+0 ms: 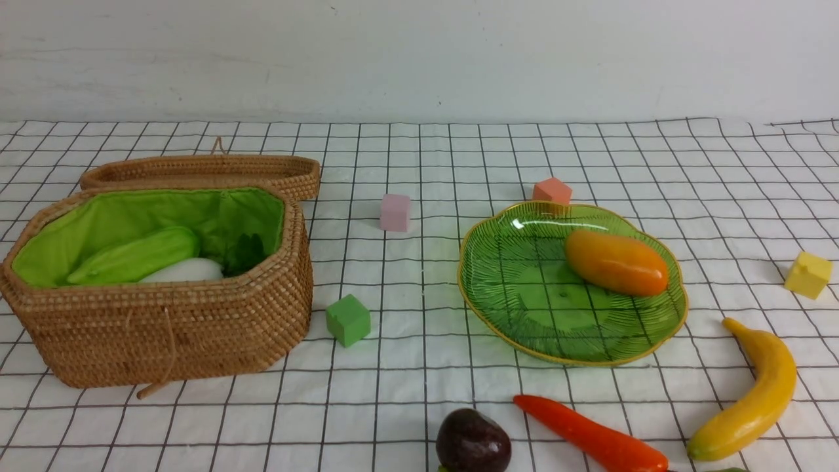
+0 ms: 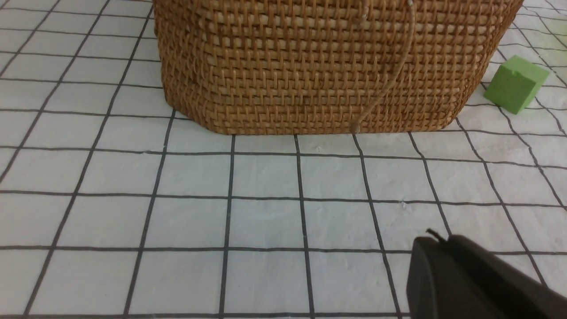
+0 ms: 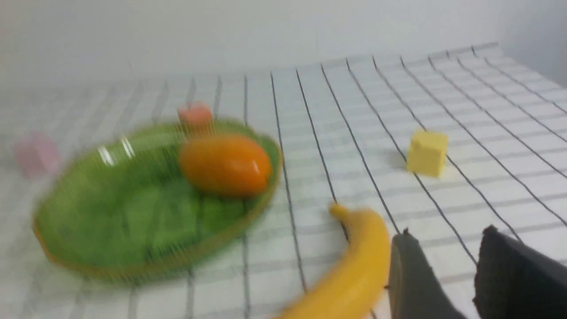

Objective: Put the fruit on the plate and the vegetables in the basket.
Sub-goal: Use the right arm to grab a mangosteen and put it into the right plate

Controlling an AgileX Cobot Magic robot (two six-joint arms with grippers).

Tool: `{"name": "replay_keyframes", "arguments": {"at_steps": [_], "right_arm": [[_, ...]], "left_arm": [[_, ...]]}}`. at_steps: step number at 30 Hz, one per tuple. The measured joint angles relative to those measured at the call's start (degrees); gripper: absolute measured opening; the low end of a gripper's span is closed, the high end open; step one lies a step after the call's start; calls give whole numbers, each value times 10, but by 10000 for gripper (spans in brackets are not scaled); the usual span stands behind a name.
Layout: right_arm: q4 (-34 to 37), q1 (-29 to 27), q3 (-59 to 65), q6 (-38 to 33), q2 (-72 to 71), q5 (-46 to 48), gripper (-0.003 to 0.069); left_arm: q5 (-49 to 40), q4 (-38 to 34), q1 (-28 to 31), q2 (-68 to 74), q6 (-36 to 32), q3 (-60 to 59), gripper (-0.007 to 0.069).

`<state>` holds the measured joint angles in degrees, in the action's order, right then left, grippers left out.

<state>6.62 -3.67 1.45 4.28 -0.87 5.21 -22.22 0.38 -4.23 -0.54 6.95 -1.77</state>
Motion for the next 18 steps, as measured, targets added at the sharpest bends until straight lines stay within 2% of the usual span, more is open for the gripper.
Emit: {"name": "replay_keyframes", "arguments": {"at_steps": [3, 5, 9, 11, 15, 18], "right_arm": [[52, 0, 0, 69, 0, -82, 244], [68, 0, 0, 87, 0, -129, 244], [74, 0, -10, 132, 0, -162, 244], [73, 0, -53, 162, 2, -136, 244], [71, 0, -156, 168, 42, -56, 244], [57, 0, -292, 142, 142, 62, 244]], "left_arm": [[0, 0, 0, 0, 0, 0, 19], [0, 0, 0, 0, 0, 0, 20], [0, 0, 0, 0, 0, 0, 22], [0, 0, 0, 0, 0, 0, 24], [0, 0, 0, 0, 0, 0, 28], [0, 0, 0, 0, 0, 0, 34]]}}
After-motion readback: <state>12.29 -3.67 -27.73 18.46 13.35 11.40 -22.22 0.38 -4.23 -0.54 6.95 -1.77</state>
